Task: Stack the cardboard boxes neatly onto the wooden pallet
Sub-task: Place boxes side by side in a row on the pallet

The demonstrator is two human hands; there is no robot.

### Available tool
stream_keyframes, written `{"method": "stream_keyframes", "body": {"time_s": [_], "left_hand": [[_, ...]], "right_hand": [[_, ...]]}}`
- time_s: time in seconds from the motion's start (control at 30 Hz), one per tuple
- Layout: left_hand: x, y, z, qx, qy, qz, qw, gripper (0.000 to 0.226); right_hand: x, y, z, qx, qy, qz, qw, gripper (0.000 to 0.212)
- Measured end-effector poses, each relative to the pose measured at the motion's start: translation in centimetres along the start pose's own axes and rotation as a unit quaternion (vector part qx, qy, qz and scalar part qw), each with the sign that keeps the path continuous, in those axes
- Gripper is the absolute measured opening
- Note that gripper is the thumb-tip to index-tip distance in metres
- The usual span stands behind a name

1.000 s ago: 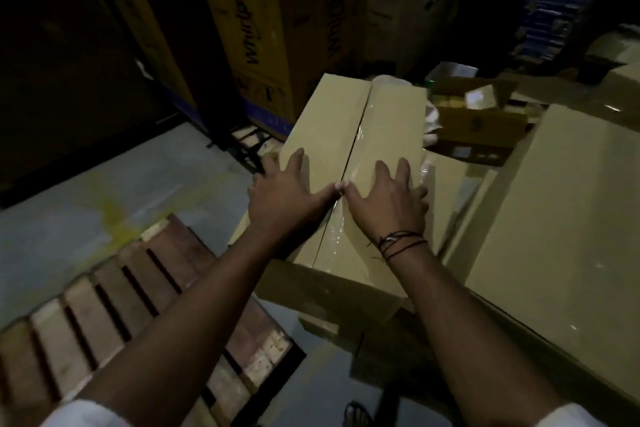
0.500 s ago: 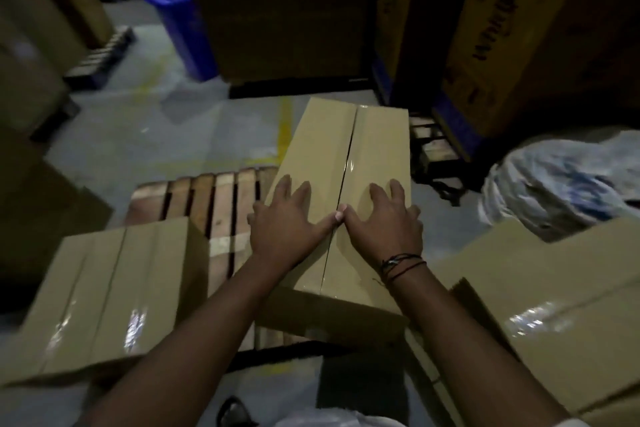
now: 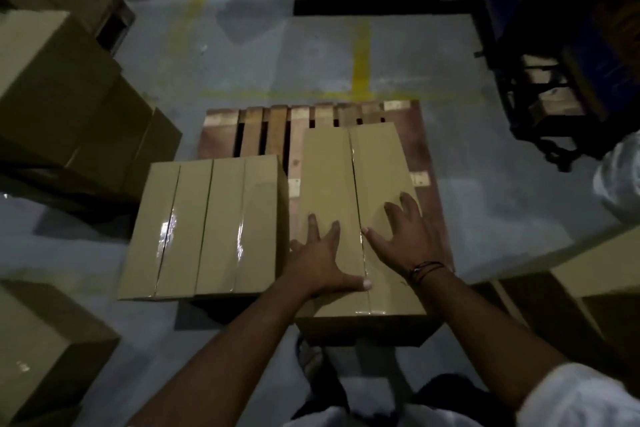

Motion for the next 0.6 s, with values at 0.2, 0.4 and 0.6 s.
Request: {"method": "stream_keyframes", "body": {"time_s": [0.2, 0.4, 0.6], "left_hand": [[-5.1, 4.4, -6.8, -0.006, 0.017, -0.039, 0.999, 0.142], [-9.5, 9.0, -10.7, -0.023, 0.043, -0.065, 0.997, 0.145], [-13.9, 11.8, -14.0, -0.021, 0.024, -0.044, 0.999, 0.149]], "right_hand": [[-1.5, 8.5, -1.2, 0.020, 0.001, -0.006, 1.000, 0.073], [-3.1, 16.1, 0.2, 0.003, -0.018, -0.018, 1.000, 0.079], [-5.5, 22.5, 0.5, -0.018, -0.032, -0.019, 0.999, 0.082]]}}
Point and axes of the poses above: each hand's wrist, its own x-axis away from the middle knuckle, its own y-axis out of the palm, z = x × y, the point moved 10 cm from there along -x, towards the middle knuckle, and after that the axes turned 10 degrees about z, right-handed, at the moved point
